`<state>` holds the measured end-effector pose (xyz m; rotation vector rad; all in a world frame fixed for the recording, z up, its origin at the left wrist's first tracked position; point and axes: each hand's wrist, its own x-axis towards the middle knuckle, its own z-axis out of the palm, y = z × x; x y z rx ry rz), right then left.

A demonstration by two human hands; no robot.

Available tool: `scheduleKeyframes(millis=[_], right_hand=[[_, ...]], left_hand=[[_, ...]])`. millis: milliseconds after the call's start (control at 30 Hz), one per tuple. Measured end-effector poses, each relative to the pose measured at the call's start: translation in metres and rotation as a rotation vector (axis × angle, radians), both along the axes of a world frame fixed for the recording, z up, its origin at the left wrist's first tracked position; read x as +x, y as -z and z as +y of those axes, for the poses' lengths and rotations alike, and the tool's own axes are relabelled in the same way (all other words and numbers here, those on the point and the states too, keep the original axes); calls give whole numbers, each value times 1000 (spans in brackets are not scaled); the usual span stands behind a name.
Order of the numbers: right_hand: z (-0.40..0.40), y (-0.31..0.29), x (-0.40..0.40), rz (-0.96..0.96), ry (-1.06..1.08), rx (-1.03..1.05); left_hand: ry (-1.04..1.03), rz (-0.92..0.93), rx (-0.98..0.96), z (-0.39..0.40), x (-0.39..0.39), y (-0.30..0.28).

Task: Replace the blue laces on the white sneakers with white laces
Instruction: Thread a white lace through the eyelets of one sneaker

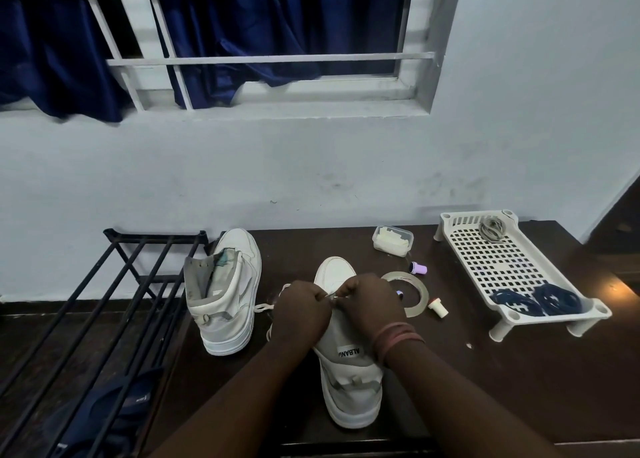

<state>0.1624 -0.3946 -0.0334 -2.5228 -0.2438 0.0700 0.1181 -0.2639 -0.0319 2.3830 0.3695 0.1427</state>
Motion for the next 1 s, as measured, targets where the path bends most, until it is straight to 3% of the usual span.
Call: scheduleKeyframes(millis=[167, 267, 333, 467, 533, 600, 667, 767, 833, 900, 1000], right_hand=[[7, 3, -5, -153, -21, -166], [-1, -18, -2, -152, 11, -107], [-22, -45, 8, -104, 167, 73], [-68, -102, 15, -97, 565, 856], [-73, -112, 11, -14, 537, 1010], [-62, -101, 8, 207, 403, 1093], [-45, -73, 9, 214, 290, 773], [-21, -39, 5, -45, -89, 192], [-10, -25, 3, -115, -243, -128], [-9, -19, 4, -112, -246, -275], [-10, -14, 6, -180, -246, -315]], left_hand=[[-33, -9, -103, -1, -2, -1], [-102, -19, -105, -2, -2, -4], [-134, -18, -101, -3, -3, -5], [-147, -50, -103, -4, -7, -3], [-146, -65, -97, -5, -8, -2], [-162, -48, -107, -7, -8, -5], [-156, -48, -103, -9, -9, -7], [-127, -76, -81, -8, -10, -7], [-95, -85, -58, -6, -10, -6], [-61, -87, -37, -5, -10, -4], [-59, -87, -27, -6, -11, -5]])
